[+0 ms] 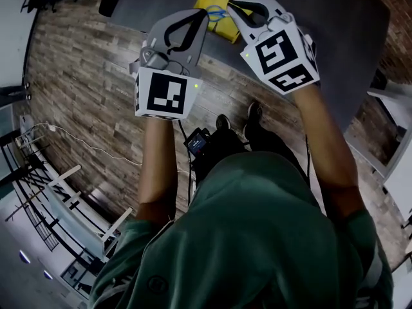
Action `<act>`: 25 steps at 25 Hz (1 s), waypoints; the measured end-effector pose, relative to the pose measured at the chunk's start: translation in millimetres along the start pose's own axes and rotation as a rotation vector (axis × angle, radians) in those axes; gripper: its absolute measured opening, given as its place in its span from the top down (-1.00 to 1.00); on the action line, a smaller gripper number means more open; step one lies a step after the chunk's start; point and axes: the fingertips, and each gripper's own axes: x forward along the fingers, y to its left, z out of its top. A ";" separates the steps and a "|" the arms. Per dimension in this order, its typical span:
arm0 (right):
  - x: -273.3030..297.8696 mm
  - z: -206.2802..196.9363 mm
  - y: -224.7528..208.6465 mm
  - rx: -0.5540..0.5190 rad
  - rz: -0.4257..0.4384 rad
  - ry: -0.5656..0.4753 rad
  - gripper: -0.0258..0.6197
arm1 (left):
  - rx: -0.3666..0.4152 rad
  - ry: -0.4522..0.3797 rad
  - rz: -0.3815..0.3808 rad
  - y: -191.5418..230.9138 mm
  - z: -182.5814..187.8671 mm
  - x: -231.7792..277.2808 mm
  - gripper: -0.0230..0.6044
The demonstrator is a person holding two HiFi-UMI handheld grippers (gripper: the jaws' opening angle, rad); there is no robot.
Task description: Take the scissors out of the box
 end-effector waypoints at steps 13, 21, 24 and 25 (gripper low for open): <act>31.1 -19.7 6.4 0.008 0.039 0.095 0.90 | -0.057 -0.012 -0.036 8.0 -23.8 16.7 0.93; 22.3 -43.5 15.2 0.028 0.079 0.164 0.90 | -0.104 -0.008 -0.069 -11.2 -23.5 24.6 0.93; 20.4 -52.0 18.5 0.035 0.094 0.189 0.90 | -0.095 -0.026 -0.078 -13.9 -18.8 26.2 0.93; 23.4 -55.1 19.8 0.038 0.100 0.198 0.90 | -0.096 -0.027 -0.082 -13.5 -21.2 27.4 0.93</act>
